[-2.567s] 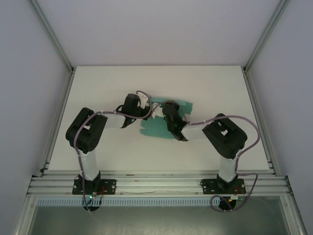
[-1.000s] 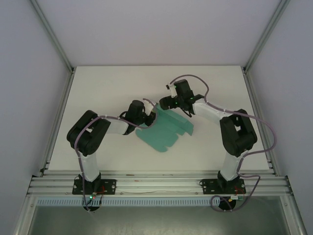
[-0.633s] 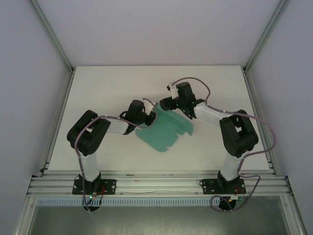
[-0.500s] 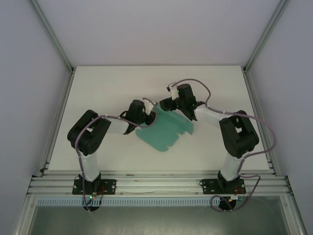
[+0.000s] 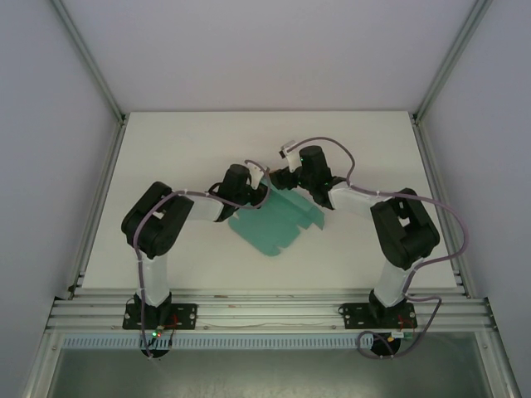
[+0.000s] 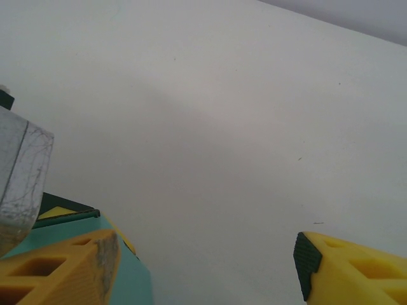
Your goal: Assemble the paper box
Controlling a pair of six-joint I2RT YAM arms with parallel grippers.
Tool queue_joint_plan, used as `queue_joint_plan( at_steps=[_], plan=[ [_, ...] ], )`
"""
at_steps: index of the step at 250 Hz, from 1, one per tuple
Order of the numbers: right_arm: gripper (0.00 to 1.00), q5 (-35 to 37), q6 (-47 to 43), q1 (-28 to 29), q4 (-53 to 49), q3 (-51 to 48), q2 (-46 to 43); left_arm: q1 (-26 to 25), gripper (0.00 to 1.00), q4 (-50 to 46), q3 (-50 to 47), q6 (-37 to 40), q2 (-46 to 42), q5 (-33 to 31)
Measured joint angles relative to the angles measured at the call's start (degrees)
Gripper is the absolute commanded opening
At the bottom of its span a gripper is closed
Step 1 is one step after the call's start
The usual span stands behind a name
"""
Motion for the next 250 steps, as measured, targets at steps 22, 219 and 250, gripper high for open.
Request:
queue_joint_plan(
  at_steps=[22,219,250],
  plan=[
    [0.81,1.2,2.1,0.0,-0.3,-0.2,-0.7,-0.3,0.00,0.1,-0.1,-0.6,0.0,-1.1],
    [0.55,-9.5,5.9,-5.8,-16.6,-6.8,-21.0,8.6,0.00,-8.6,-1.8,-17.7,-8.0,8.5],
    [0.33,-11.8,4.9,-5.8,-16.8,-6.0,-19.0,8.6,0.00,-12.0,0.3,-18.2,-7.9,8.5]
  ],
)
